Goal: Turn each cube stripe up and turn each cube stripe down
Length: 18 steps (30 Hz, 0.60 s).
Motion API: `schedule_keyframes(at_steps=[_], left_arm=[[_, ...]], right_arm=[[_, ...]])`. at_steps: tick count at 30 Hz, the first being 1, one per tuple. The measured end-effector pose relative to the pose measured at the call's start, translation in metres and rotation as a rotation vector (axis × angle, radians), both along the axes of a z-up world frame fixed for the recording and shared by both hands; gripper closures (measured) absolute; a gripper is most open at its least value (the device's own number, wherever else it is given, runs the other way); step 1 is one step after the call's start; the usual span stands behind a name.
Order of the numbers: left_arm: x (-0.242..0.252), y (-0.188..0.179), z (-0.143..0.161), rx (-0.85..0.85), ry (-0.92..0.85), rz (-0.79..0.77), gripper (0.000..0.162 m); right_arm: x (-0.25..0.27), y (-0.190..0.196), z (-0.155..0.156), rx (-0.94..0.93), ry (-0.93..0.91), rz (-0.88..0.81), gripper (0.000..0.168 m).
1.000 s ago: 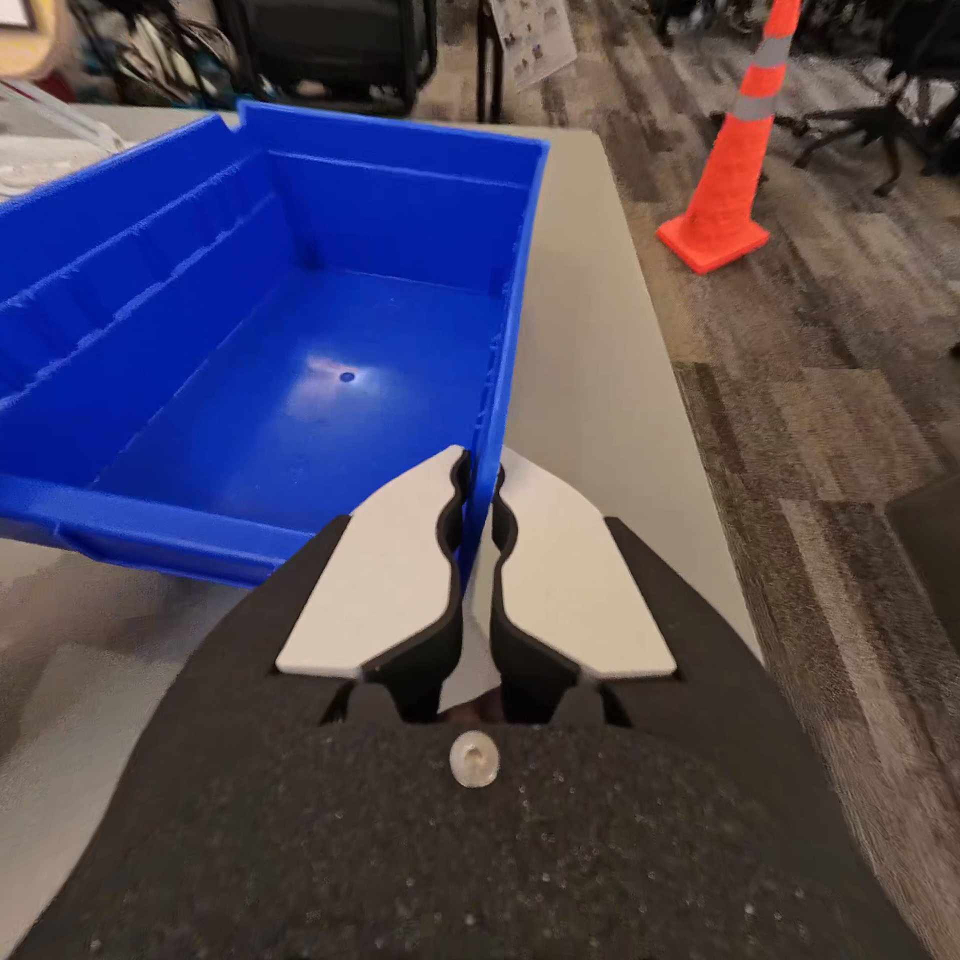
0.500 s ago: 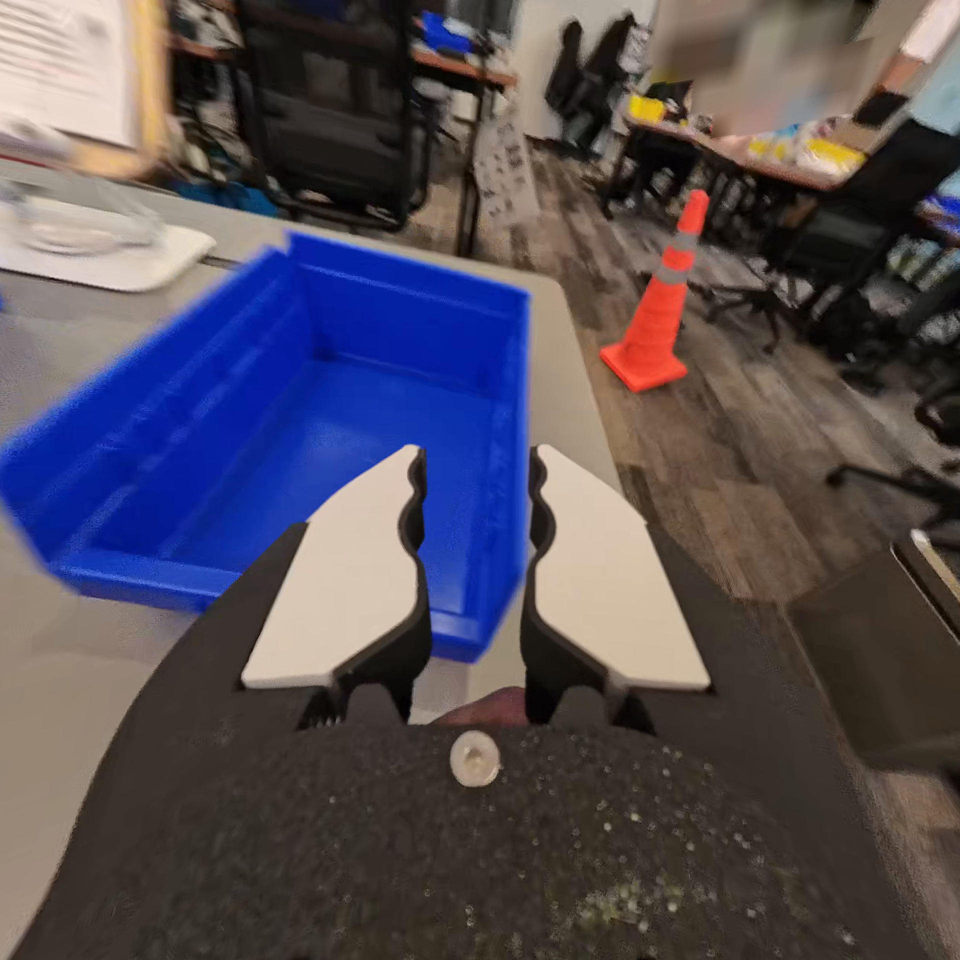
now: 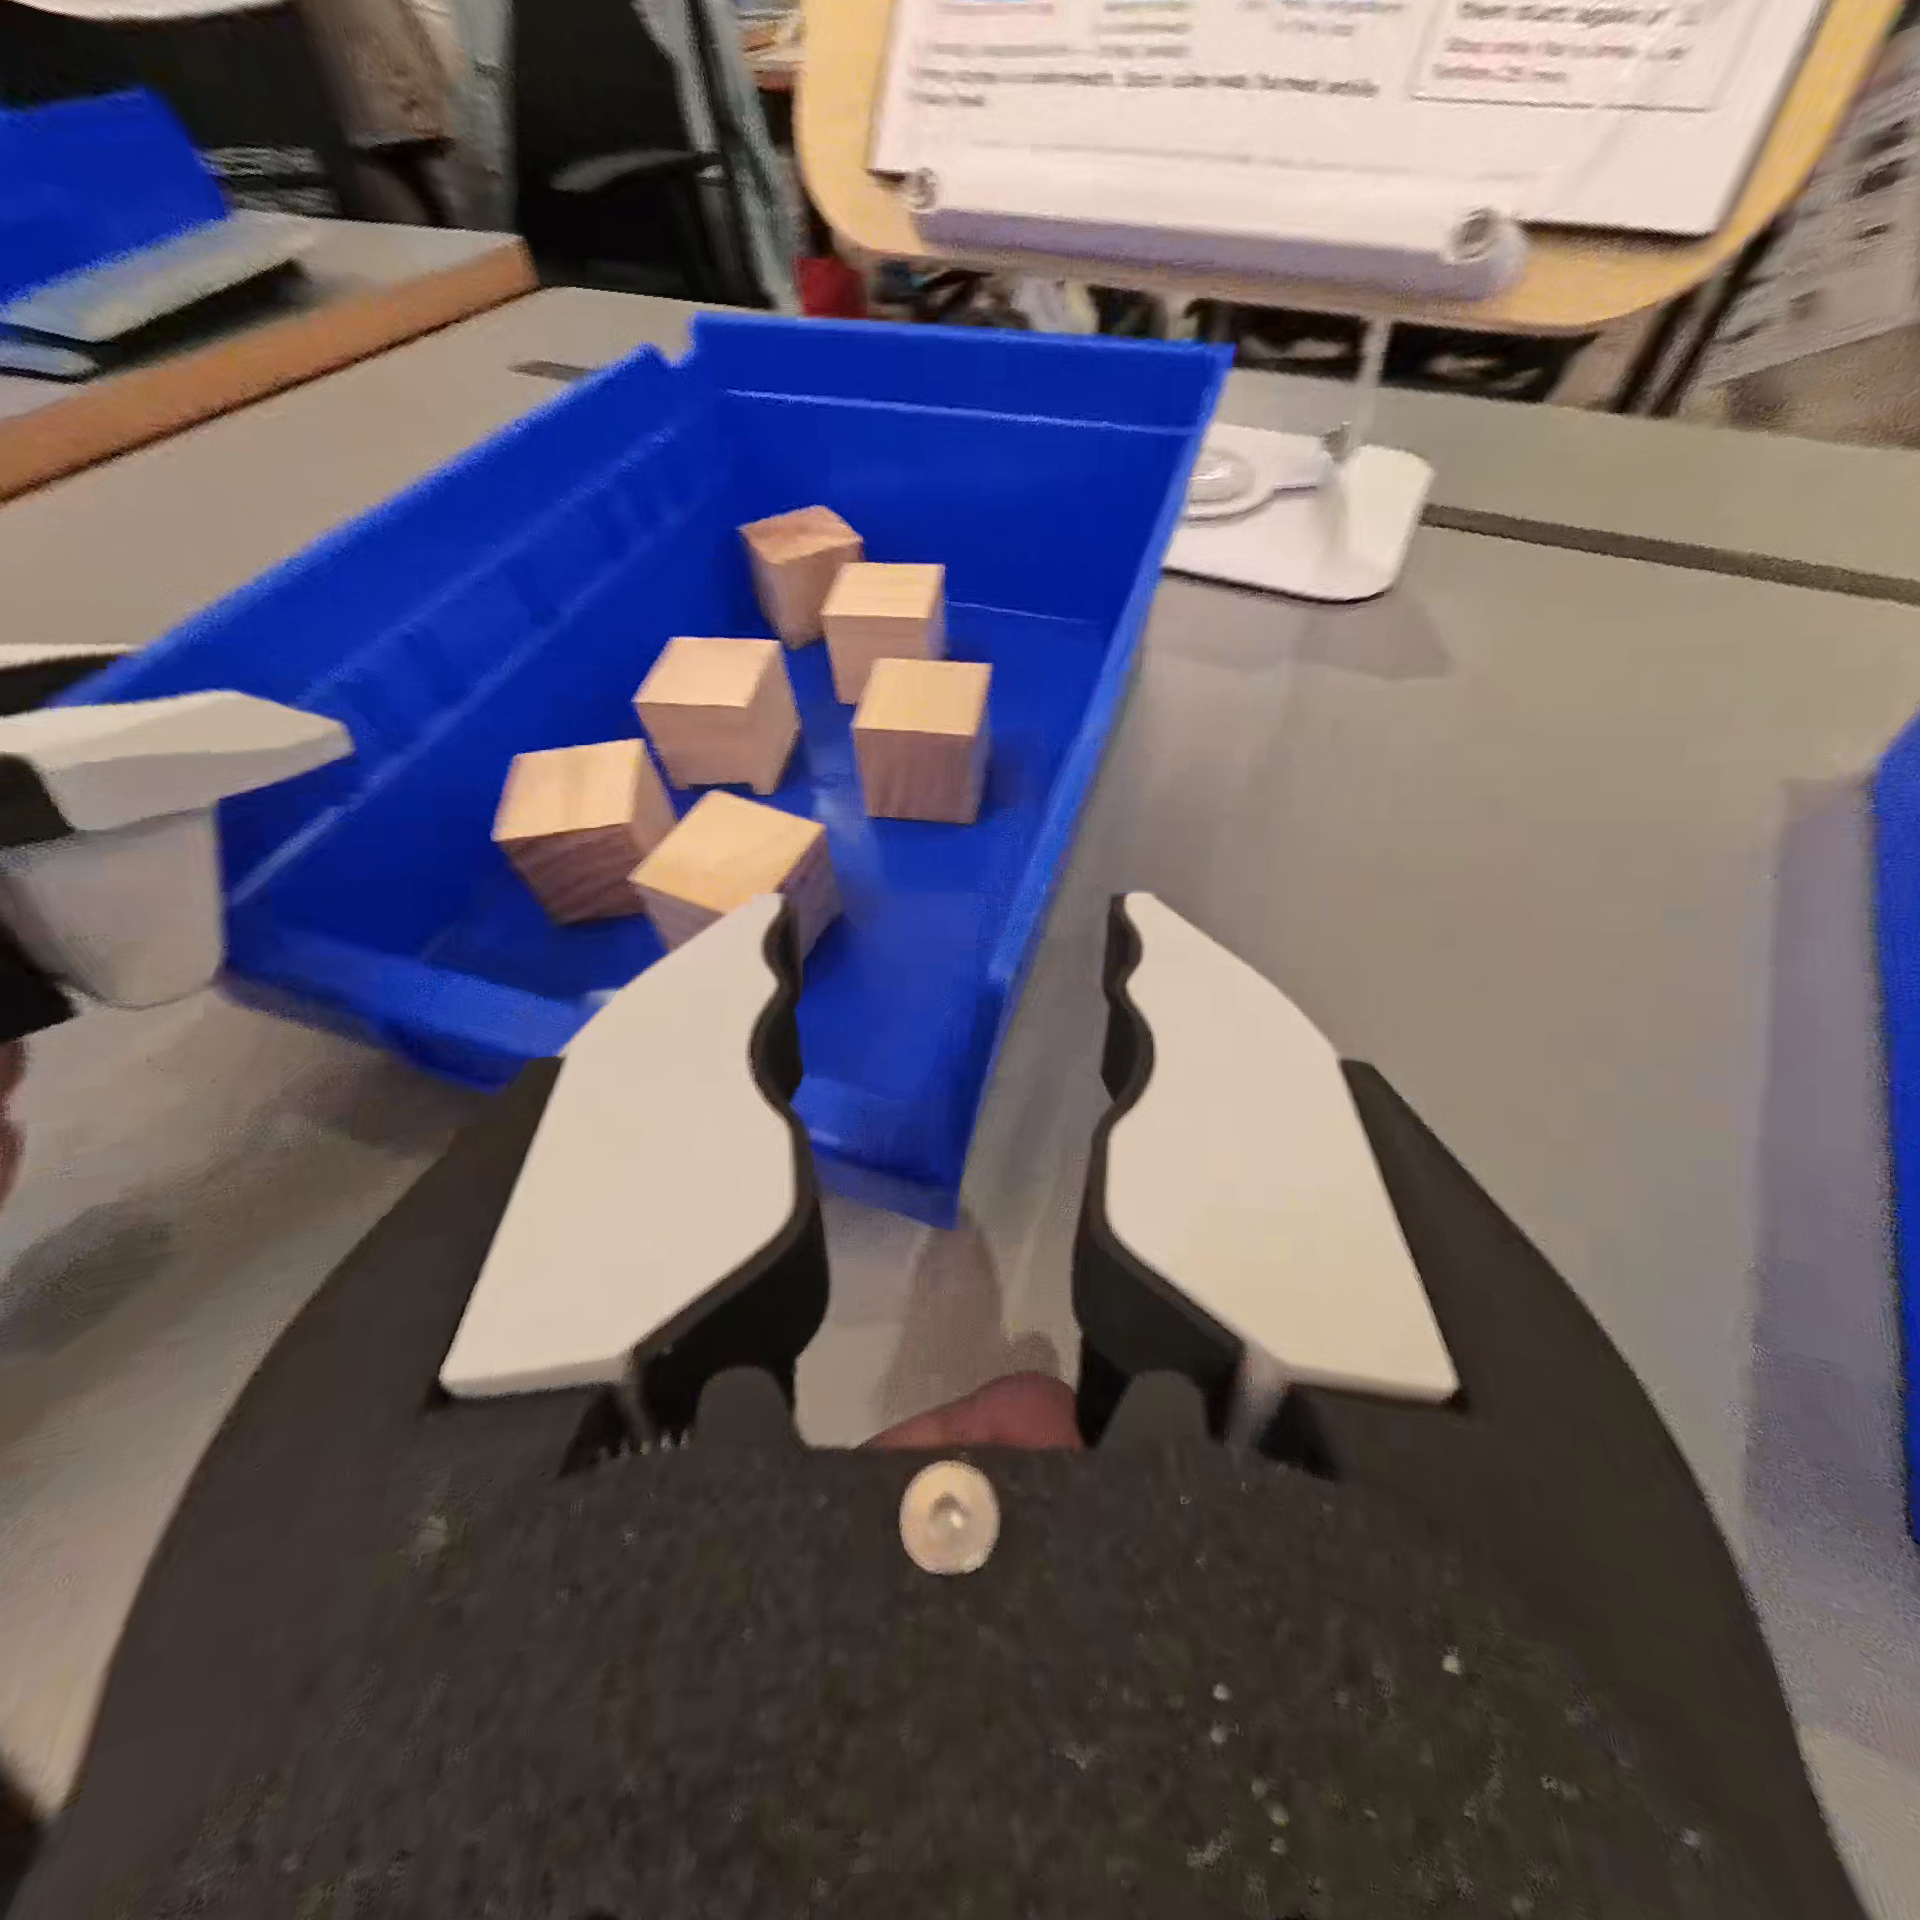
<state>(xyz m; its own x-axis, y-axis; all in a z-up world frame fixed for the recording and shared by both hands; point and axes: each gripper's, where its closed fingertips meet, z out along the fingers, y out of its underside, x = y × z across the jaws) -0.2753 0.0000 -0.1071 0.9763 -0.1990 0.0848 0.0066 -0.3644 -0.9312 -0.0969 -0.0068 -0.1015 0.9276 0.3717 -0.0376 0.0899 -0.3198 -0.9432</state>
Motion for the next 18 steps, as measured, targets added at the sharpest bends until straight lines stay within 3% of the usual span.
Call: schedule_keyframes(at_steps=[3,4,5,6,11,18], left_arm=[[0.006,0.007,-0.008,-0.018,-0.018,-0.017,0.129],[0.001,0.007,-0.007,-0.017,-0.031,0.017,0.139],[-0.006,0.008,-0.007,-0.023,-0.024,0.049,0.154],[-0.008,0.008,-0.007,-0.031,-0.007,0.045,0.155],[-0.035,0.006,-0.004,-0.044,0.049,0.098,0.159],[-0.135,0.017,0.032,0.074,0.040,0.145,0.158]], right_arm=[[0.004,0.013,-0.011,-0.003,0.001,-0.097,0.133],[0.002,0.015,-0.015,-0.028,0.030,-0.104,0.154],[0.002,0.017,-0.019,-0.043,0.048,-0.128,0.157],[0.002,0.017,-0.019,-0.041,0.066,-0.144,0.160],[-0.021,0.006,-0.016,-0.048,0.098,-0.214,0.164],[-0.122,0.009,0.019,0.110,0.025,-0.150,0.161]])
